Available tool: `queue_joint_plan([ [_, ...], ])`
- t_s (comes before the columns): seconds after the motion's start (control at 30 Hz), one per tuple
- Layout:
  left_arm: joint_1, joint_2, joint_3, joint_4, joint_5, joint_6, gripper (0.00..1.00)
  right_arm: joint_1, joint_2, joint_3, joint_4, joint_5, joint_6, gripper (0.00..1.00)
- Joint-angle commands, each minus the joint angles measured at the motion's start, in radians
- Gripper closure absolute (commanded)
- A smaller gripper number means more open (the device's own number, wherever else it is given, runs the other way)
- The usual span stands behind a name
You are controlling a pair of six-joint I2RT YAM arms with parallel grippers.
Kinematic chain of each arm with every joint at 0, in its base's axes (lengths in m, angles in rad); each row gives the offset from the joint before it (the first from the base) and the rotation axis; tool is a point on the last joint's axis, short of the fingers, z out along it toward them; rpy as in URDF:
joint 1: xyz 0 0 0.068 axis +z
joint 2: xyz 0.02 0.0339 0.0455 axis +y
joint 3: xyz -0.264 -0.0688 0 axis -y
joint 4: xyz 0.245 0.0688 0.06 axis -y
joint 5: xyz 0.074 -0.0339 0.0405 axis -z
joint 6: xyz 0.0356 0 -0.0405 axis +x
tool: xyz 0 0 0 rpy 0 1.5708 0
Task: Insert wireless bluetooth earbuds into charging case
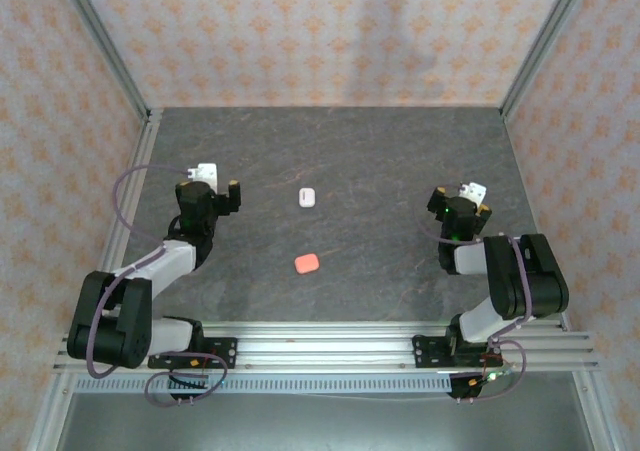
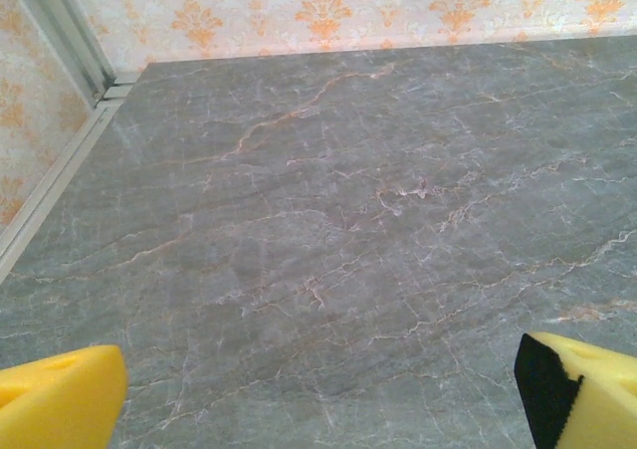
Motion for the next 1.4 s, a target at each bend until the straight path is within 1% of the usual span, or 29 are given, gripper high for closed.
queue_joint_plan([
  [0.0, 0.005, -0.037, -0.053, 0.037, -0.01, -0.008, 0.0, -0.002, 0.01, 0.01, 0.06, -0.013, -0.012, 0.01],
  [0.1, 0.008, -0.028, -0.152, 0.183, -0.056, -0.01, 0.0, -0.002, 0.006, 0.015, 0.04, -0.016, -0.014, 0.01],
  [0.13, 0.01, -0.024, -0.154, 0.193, -0.06, -0.004, 0.0, -0.001, 0.008, 0.015, 0.047, -0.016, -0.014, 0.01],
  [0.2, 0.029, 0.004, -0.138, 0.208, -0.01, -0.028, 0.0, -0.002, 0.004, 0.016, 0.04, -0.016, -0.012, 0.01],
  [0.23, 0.03, 0.036, -0.144, 0.262, 0.012, -0.033, 0.0, -0.001, 0.007, 0.015, 0.042, -0.016, -0.013, 0.01],
  [0.33, 0.03, 0.151, -0.11, 0.303, 0.016, -0.03, 0.0, -0.002, 0.007, 0.015, 0.042, -0.016, -0.014, 0.01],
  [0.4, 0.03, 0.219, -0.074, 0.304, 0.013, -0.024, 0.0, -0.002, 0.007, 0.015, 0.042, -0.017, -0.014, 0.01],
  [0.43, 0.034, 0.206, -0.06, 0.244, 0.004, -0.04, 0.0, -0.002, 0.007, 0.016, 0.041, -0.017, -0.014, 0.01],
  [0.47, 0.037, 0.215, -0.063, 0.269, -0.004, -0.045, 0.0, -0.002, 0.006, 0.015, 0.042, -0.017, -0.014, 0.01],
  [0.5, 0.037, 0.211, -0.057, 0.247, -0.004, -0.048, 0.0, -0.002, 0.007, 0.016, 0.04, -0.017, -0.014, 0.01],
  [1.37, 0.036, 0.212, -0.06, 0.254, -0.006, -0.045, 0.0, 0.005, 0.009, 0.024, 0.028, -0.021, -0.026, 0.01],
])
